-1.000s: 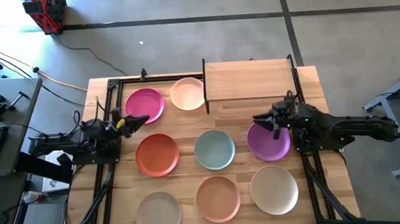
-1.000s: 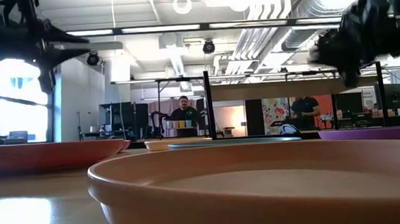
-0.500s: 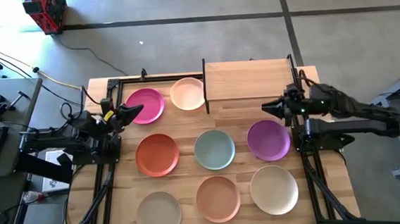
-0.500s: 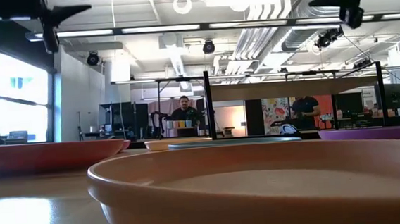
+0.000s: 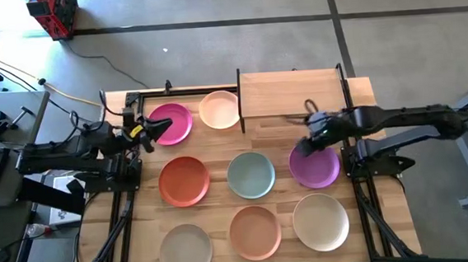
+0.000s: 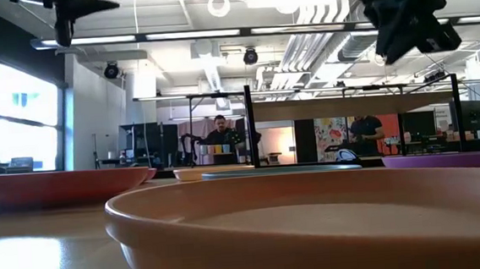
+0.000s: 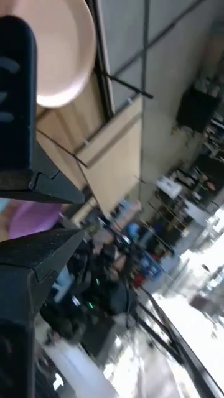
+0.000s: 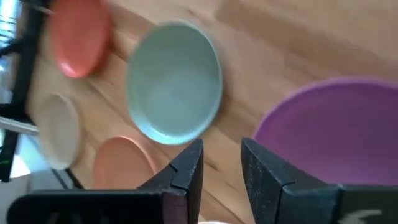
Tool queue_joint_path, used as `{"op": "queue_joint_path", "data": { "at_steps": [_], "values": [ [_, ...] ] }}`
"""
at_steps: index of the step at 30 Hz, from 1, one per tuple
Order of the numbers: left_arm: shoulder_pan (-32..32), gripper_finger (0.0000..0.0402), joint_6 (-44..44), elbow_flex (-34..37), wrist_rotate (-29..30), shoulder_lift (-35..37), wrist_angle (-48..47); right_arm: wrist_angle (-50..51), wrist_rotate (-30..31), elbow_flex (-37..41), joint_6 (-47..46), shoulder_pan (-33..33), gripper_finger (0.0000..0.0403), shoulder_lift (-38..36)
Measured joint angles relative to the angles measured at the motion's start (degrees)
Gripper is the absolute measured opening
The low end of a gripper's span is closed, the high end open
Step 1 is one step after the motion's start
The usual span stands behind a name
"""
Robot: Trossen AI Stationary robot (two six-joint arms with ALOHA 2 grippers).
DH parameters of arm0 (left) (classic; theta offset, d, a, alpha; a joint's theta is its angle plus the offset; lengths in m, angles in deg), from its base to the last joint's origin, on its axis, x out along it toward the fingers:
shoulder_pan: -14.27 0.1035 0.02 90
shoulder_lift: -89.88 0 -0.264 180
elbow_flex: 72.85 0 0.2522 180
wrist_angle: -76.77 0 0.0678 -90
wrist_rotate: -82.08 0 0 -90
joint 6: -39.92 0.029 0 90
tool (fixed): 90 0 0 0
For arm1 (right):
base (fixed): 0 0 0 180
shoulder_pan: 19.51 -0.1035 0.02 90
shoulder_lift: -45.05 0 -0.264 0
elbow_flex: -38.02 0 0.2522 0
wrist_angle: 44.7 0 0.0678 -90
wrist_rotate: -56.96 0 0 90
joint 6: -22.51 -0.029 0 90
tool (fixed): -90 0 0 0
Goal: Place and stack plates onto a shelf
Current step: Put the violet plate on the shelf
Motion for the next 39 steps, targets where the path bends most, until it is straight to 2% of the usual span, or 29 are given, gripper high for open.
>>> {"op": "queue_joint_path", "data": {
  "at_steps": [7, 15, 34, 39],
  "values": [
    [0.0, 0.0065, -3.0, 0.0, 0.6, -1.3, -8.5, 0.0, 0.0, 0.0, -6.9, -5.3, 0.0089, 10.8],
    [0.0, 0.0065, -2.5, 0.0, 0.9, -2.4, -10.7, -0.8, 0.4, 0.0, -8.2, -8.7, 0.0089, 20.3],
    [0.0, 0.0065, -2.4, 0.0, 1.1, -2.5, -10.7, -4.3, 7.2, -0.1, -8.1, -12.9, 0.0089, 32.7],
    [0.0, 0.0065, -2.4, 0.0, 1.1, -2.5, -10.7, -4.5, 6.7, -0.1, -6.7, -12.9, 0.0089, 35.7]
  ]
}}
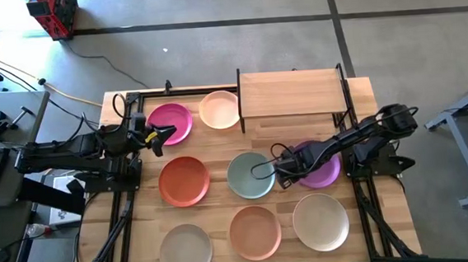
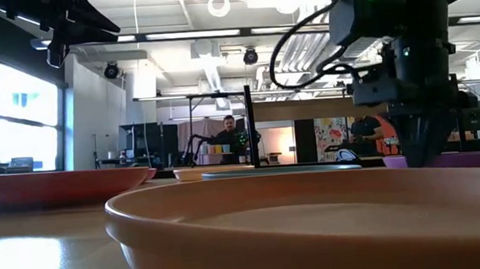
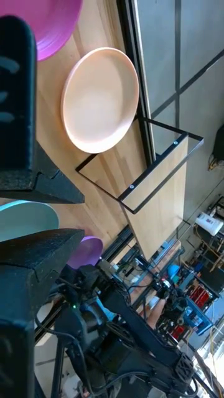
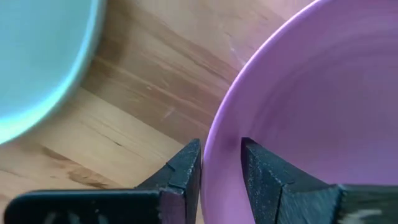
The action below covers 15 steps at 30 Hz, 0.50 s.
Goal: Place and stack plates onto a shelf
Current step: Put the violet plate on the shelf
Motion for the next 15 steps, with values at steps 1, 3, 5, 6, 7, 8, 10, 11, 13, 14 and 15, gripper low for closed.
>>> {"op": "queue_joint_path", "data": {
  "at_steps": [1, 3, 5, 6, 7, 8, 10, 11, 13, 14, 15],
  "values": [
    [0.0, 0.0065, 0.0, 0.0, 0.0, 0.0, 0.0, -0.1, -0.2, 0.0, 0.1, 0.0, 0.0089, 0.3],
    [0.0, 0.0065, 0.0, 0.0, 0.0, 0.0, 0.0, -0.1, -0.4, 0.0, 0.1, 0.0, 0.0086, 0.6],
    [0.0, 0.0065, 0.0, 0.0, 0.0, 0.0, 0.0, -0.1, -0.6, 0.0, 0.1, 0.0, 0.0074, 0.7],
    [0.0, 0.0065, 0.0, 0.0, 0.0, 0.0, 0.0, -0.1, -0.7, -0.1, 0.1, 0.0, 0.0064, 0.7],
    [0.0, 0.0065, 0.0, 0.0, 0.0, 0.0, 0.0, 0.0, -0.8, -0.1, 0.2, 0.0, 0.0050, 0.6],
    [0.0, 0.0065, 0.0, 0.0, 0.0, 0.0, 0.0, 0.2, -1.1, -0.1, 0.5, 0.0, 0.0034, 0.5],
    [0.0, 0.0065, 0.0, 0.0, 0.0, 0.0, 0.0, 0.6, -1.3, -0.1, 0.9, 0.0, 0.0012, 0.0],
    [0.0, 0.0065, 0.0, 0.0, 0.0, 0.0, 0.0, 0.8, -1.4, -0.1, 0.9, 0.0, 0.0010, -0.3],
    [0.0, 0.0065, 0.0, 0.0, 0.0, 0.0, 0.0, 1.5, -1.8, -0.2, 0.6, 0.0, 0.0014, -1.1],
    [0.0, 0.0065, 0.0, 0.0, 0.0, 0.0, 0.0, 2.7, -2.0, -0.7, 0.7, 0.0, 0.0013, -1.5],
    [0.0, 0.0065, 0.0, 0.0, 0.0, 0.0, 0.0, 4.3, -2.1, -1.4, 1.0, 0.0, 0.0008, -1.9]
  ]
}}
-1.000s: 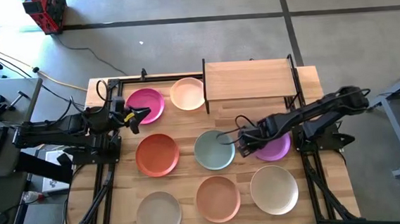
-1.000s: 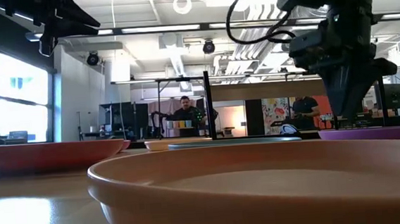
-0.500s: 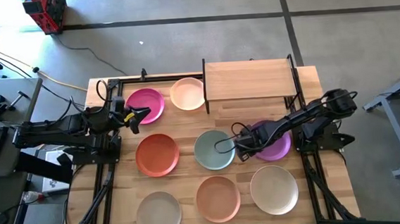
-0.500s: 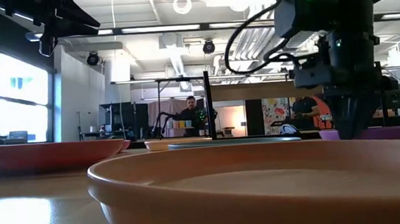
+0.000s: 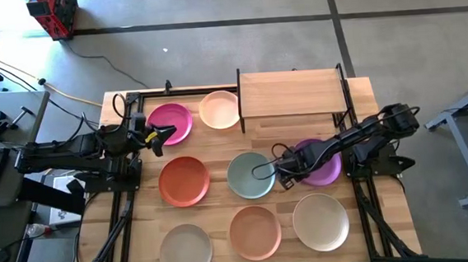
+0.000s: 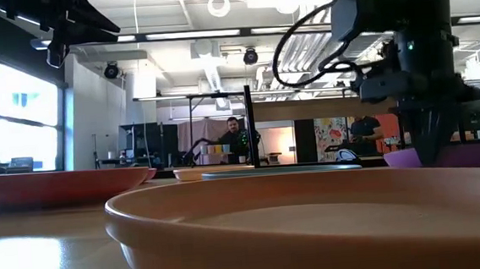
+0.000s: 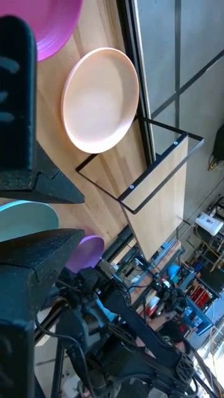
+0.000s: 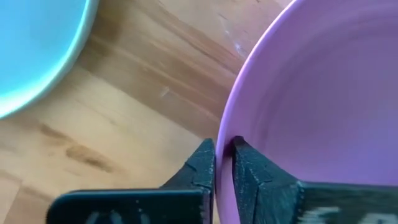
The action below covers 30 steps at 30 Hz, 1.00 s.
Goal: Place and stack plates onto a shelf
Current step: Put the violet plate on the shelf
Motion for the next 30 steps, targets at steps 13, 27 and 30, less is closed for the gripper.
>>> {"op": "queue_joint_path", "data": {
  "at_steps": [13, 27, 30],
  "values": [
    [0.0, 0.0065, 0.0, 0.0, 0.0, 0.0, 0.0, 24.7, 1.2, -22.6, 6.7, -1.5, 0.0001, -2.6],
    [0.0, 0.0065, 0.8, 0.0, 1.5, -0.4, 0.0, 42.6, 22.3, -44.0, 13.3, -0.2, 0.0000, -3.1],
    [0.0, 0.0065, 0.9, 0.0, 1.5, -1.0, 0.0, 42.8, 24.8, -43.9, 19.6, 4.2, 0.0000, -3.4]
  ]
}}
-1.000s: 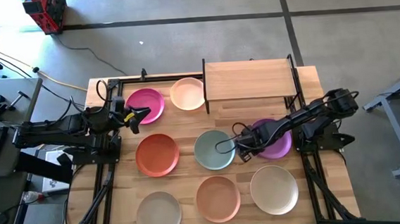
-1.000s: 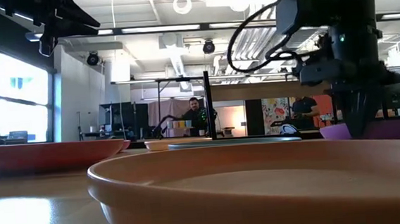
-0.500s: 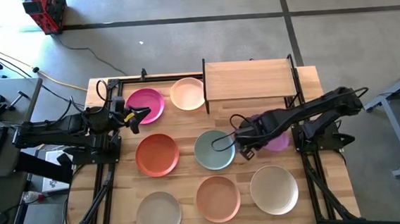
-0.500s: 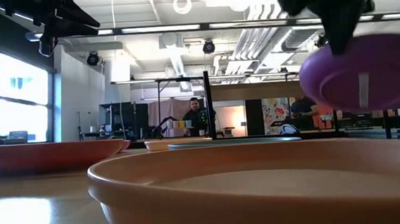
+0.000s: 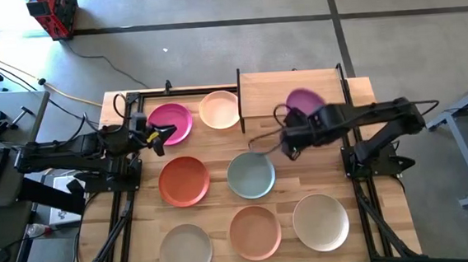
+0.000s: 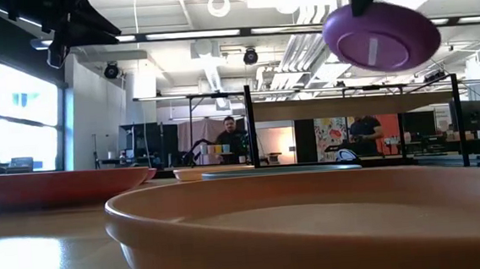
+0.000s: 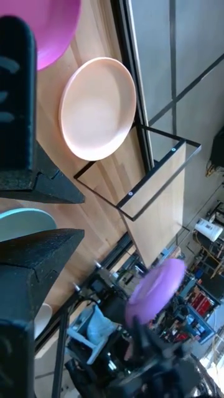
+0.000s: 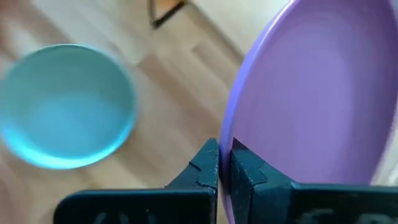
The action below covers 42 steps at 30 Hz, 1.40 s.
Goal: Place and stack plates onto a shelf
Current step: Put the violet plate on the shelf
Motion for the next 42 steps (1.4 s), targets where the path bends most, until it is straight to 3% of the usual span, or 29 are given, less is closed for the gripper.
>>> {"op": "queue_joint_path", "data": {
  "at_steps": [13, 18, 25, 33, 42],
  "values": [
    [0.0, 0.0065, 0.0, 0.0, -0.2, -2.8, 0.0, -1.6, 1.2, 9.8, 20.3, 18.3, 0.0000, -0.1],
    [0.0, 0.0065, -0.5, 0.0, -0.2, -2.8, 0.0, -7.3, -2.1, 13.0, 26.7, 23.4, 0.0000, -0.1],
    [0.0, 0.0065, -0.5, 0.0, -0.2, -2.8, 0.0, -10.6, -4.1, 15.2, 30.8, 28.4, 0.0000, -0.1],
    [0.0, 0.0065, -0.5, 0.0, -0.2, -2.8, 0.0, -12.2, -11.7, 15.8, 33.9, 32.8, 0.0000, -0.1],
    [0.0, 0.0065, -0.5, 0.0, -1.4, -2.8, 0.0, -12.1, -12.3, 15.8, 35.6, 34.5, 0.0025, -0.1]
  ]
}}
